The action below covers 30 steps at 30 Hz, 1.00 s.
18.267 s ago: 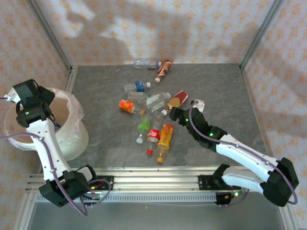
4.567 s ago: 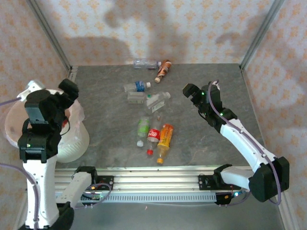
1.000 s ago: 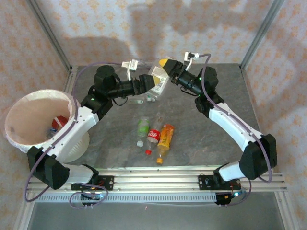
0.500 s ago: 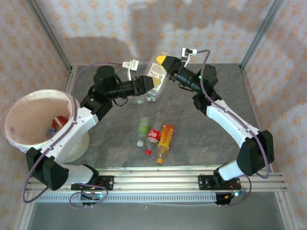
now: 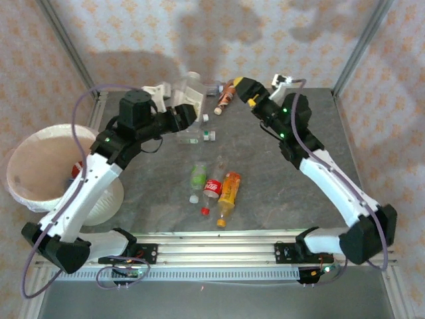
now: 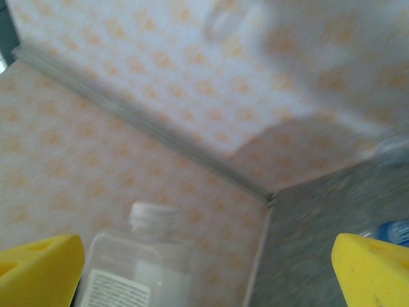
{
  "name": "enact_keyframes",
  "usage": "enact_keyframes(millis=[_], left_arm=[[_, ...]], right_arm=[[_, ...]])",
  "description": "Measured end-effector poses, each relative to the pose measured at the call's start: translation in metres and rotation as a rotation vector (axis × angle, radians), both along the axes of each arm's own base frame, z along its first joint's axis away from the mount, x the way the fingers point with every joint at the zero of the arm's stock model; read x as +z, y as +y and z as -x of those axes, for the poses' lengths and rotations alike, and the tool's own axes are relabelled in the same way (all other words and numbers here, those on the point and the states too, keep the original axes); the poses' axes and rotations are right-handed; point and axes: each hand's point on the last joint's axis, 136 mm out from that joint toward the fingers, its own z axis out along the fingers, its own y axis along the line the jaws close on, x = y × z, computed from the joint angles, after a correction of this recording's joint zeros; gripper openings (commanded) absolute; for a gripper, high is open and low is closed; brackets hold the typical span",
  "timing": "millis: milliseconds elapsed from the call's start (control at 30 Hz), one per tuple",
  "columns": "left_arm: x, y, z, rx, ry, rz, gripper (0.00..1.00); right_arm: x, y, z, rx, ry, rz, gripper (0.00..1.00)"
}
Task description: Put the plastic bottles in the bin
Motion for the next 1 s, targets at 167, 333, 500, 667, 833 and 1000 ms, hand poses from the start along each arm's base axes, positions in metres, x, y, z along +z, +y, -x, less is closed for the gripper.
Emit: enact_keyframes(millis=[167,333,500,667,833,1000], left_arm=[[0.025,0.058,0.016,0.224,-0.065,-0.118,0.37],[0.064,0.121,0.044,0.476,-0.15,-0.216,0.35],[0.09,0.174,0.07,0.7,-0.18,-0.33,0.35],[0.1,0.226,0.105,0.925,-0.15,-0.484,0.35],[0.094,0.275,0.15,1.156,-0.083,-0.67,0.34],[0.076,0.317,0.185,1.385,0.041,-0.858,0.34]], right_arm=[[-0.001,-0.052,0.014,-0.233,-0.033,0.099,0.99],[-0.026,-0.068,0.009,-0.323,-0.009,0.207,0.99],[-0.059,-0.061,-0.005,-0.311,0.055,0.29,0.99],[-0.074,-0.056,-0.011,-0.292,0.085,0.323,0.99],[-0.08,-0.055,-0.013,-0.289,0.094,0.34,0.99],[-0.075,-0.054,-0.015,-0.287,0.091,0.35,0.99]])
